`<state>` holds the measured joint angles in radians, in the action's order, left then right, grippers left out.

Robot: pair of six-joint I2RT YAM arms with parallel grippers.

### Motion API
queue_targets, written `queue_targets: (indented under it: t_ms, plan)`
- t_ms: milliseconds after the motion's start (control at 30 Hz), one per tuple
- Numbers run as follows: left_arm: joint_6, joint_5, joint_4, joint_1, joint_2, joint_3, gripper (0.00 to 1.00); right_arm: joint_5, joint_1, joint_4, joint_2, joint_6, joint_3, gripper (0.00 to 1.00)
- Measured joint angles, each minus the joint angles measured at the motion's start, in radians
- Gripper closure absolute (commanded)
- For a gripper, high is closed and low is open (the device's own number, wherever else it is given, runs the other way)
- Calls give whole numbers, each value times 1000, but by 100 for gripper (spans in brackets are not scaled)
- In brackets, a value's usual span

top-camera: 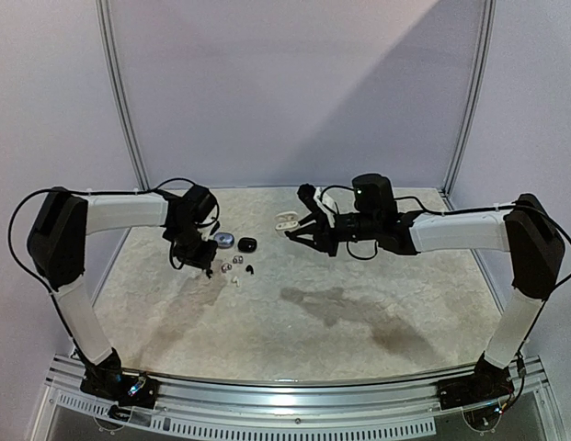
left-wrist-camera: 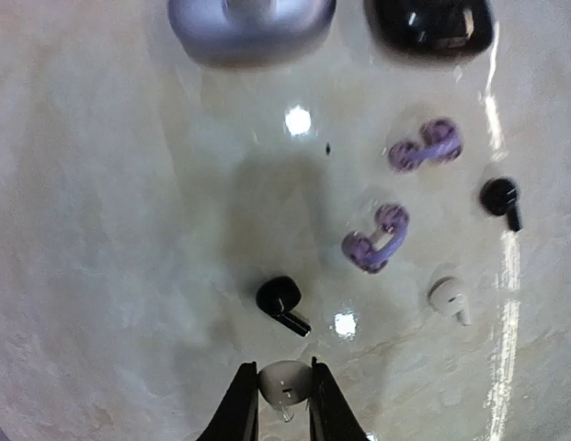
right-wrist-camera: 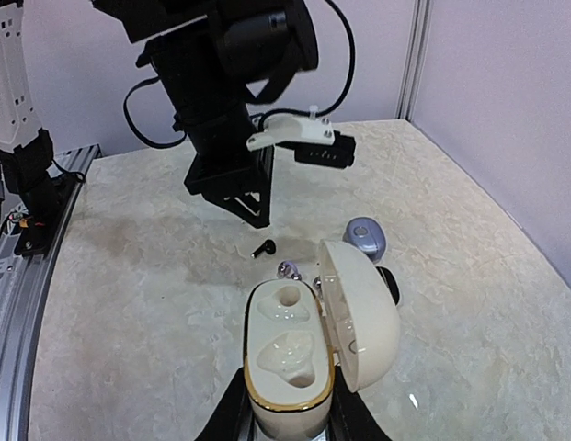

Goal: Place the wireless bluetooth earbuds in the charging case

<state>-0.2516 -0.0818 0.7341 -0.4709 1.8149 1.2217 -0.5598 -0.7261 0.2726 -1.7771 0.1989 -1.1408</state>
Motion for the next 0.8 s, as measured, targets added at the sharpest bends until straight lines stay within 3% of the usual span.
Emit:
queue_targets:
  t_ms: [200,433,567,800]
  plan:
    - [64,-13,-112,-1,-218,80,100,14,0,45,-10,-13,-39,100]
    - [220,-3,-494,-97,-436,70,100,87,-14,199,-11,-72,-38,100]
    - [292,55,-655,-180,-508,20,100,150,-36,278,-12,-117,-44,100]
    - [337,174,-899,-225,-532,-37,100,254,-89,345,-14,-169,-102,100]
